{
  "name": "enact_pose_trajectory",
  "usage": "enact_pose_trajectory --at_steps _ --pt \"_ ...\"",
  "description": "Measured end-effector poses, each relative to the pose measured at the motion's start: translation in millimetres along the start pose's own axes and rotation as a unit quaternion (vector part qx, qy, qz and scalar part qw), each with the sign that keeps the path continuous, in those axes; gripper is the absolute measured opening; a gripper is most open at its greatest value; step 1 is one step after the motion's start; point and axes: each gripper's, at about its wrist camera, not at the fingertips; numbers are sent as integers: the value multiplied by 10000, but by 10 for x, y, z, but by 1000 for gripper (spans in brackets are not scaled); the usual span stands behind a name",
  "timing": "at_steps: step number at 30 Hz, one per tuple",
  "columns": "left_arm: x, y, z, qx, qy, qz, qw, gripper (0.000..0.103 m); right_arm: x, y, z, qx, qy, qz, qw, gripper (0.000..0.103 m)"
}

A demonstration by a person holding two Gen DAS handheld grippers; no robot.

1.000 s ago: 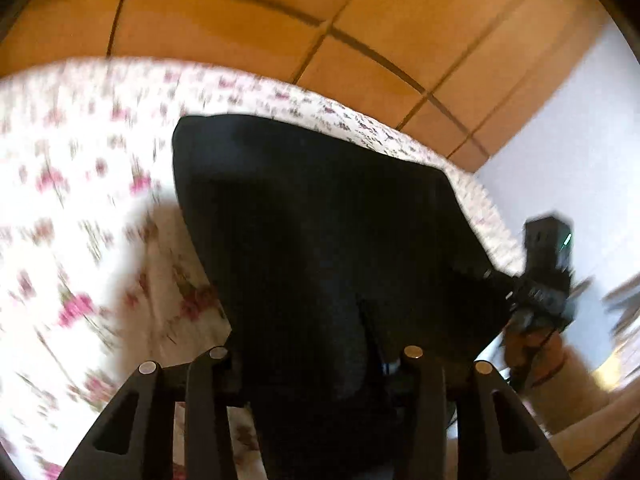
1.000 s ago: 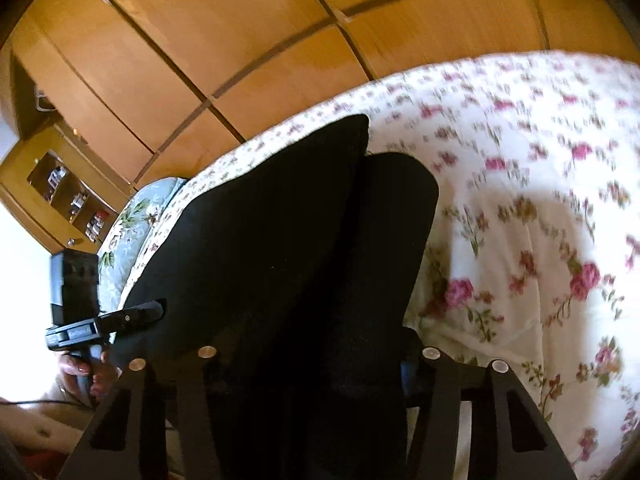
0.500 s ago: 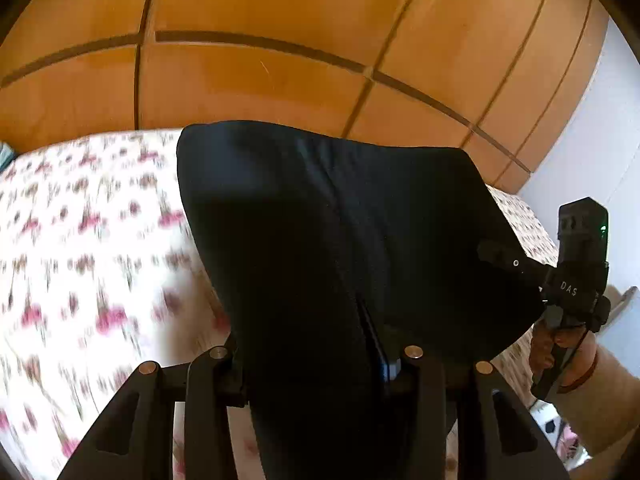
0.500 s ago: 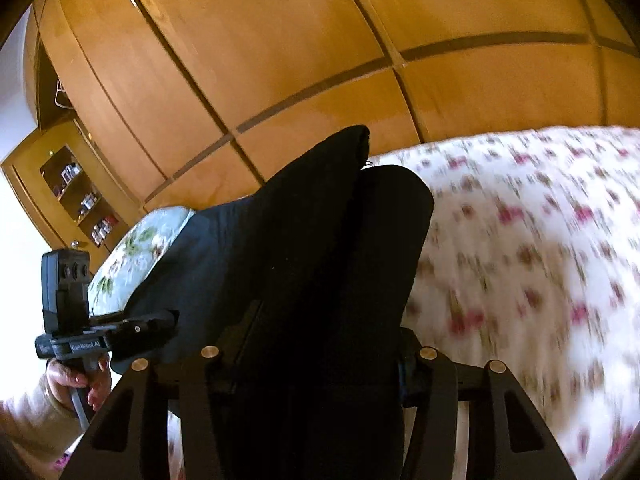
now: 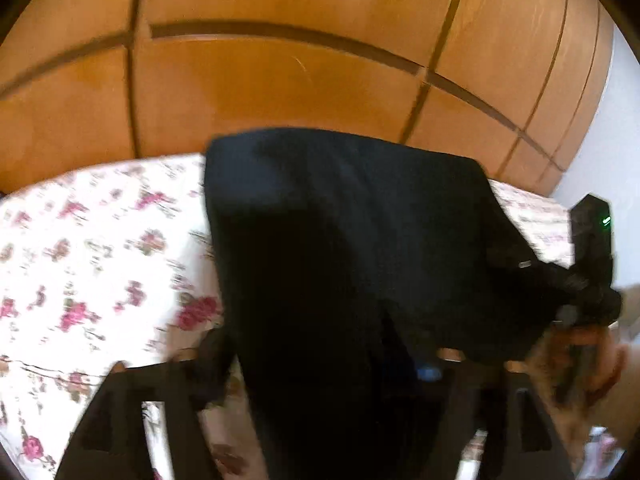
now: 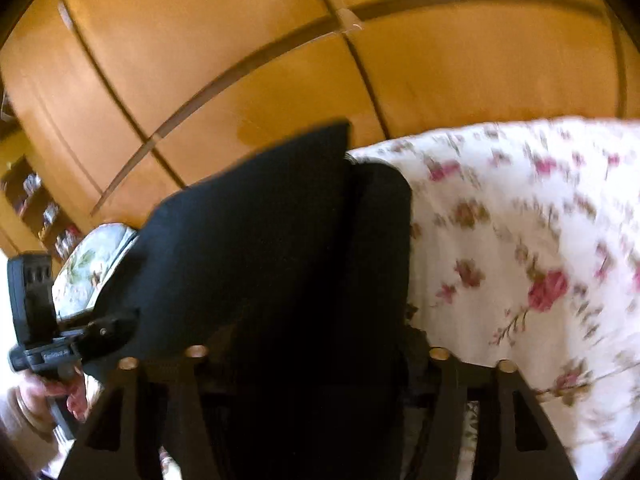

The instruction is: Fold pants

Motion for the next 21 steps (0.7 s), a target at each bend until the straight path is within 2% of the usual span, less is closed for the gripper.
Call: enact_pose_trajectory --at_steps 2,4,6,10,13,17,21 --pt "-36 -77 -46 114 -1 138 9998 91 -20 2 -14 -1 -32 73 10000 66" --pt "-141 -117 -97 -5 -172 533 9984 95 -20 14 -26 3 -42 107 9999 66" --pt "-217 -166 -131 -138 -346 878 9954 95 -13 14 -21 26 -11 99 9999 66" --pt "-190 -260 -32 -52 -174 1065 9941 95 -25 -3 -15 38 -59 152 9999 68" --pt "-153 -328 38 -79 -65 1251 9921 95 -134 -37 44 39 -408 239 9989 77" --pt "-181 -524 166 -337 -115 1582 9868 95 -377 -128 193 171 -1035 527 9931 80" --pt "-90 -671 321 -199 189 1379 9901 95 -506 -281 341 219 -1350 748 9878 80"
Point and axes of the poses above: each gripper's, at about its wrist camera, not at the fingertips, and z roughly against the way its jaws point, x to its right, y to its top, and after that the axes turned 13 degrees about y, right-handed
